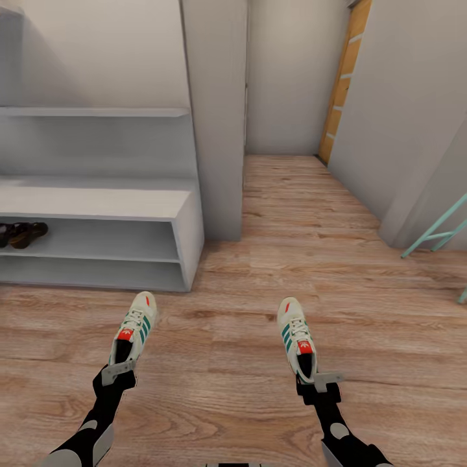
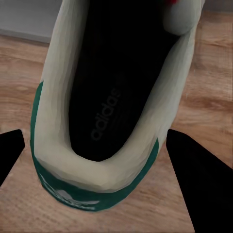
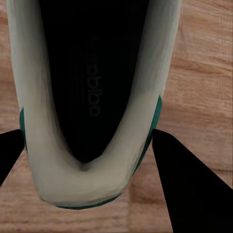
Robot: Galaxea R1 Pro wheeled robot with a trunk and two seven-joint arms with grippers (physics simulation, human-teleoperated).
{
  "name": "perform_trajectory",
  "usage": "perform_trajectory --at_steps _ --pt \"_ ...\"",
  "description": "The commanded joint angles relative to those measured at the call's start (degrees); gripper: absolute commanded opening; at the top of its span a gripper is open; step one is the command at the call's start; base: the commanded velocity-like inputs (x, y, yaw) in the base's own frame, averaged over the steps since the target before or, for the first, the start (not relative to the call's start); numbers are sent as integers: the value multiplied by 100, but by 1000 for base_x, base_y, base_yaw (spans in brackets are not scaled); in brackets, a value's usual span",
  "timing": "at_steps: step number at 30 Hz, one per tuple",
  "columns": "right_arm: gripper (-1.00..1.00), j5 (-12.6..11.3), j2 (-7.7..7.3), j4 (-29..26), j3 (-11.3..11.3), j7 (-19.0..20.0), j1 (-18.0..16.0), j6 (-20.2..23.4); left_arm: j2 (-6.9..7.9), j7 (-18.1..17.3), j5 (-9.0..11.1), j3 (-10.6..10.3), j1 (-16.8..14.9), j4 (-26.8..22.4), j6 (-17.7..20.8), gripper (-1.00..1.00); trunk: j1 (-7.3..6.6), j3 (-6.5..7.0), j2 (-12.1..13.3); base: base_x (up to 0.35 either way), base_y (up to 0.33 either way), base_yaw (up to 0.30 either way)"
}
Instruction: Pick up the two gym shoes and the two sandals from the corridor floor and place them onto the hallstand (shoe rack) in the corridor, making sure they are on the rack and not on the floor. Arrange them so the two gym shoes are next to each other and the two sandals are next to each other.
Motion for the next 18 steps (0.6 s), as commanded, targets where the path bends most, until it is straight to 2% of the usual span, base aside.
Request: perform_trajectory --at_steps 1,9,18 --pt "-100 -2 0 -1 1 -5 0 -2 0 3 1 1 1 -1 0 -100 0 0 0 -1 340 0" --pt "-100 -2 0 -1 1 -5 0 -3 0 3 1 1 -2 -1 0 -100 0 0 0 66 340 0" --pt "-100 -2 0 -1 1 -5 0 -2 0 3 1 1 -1 -1 0 -100 0 0 0 151 329 0"
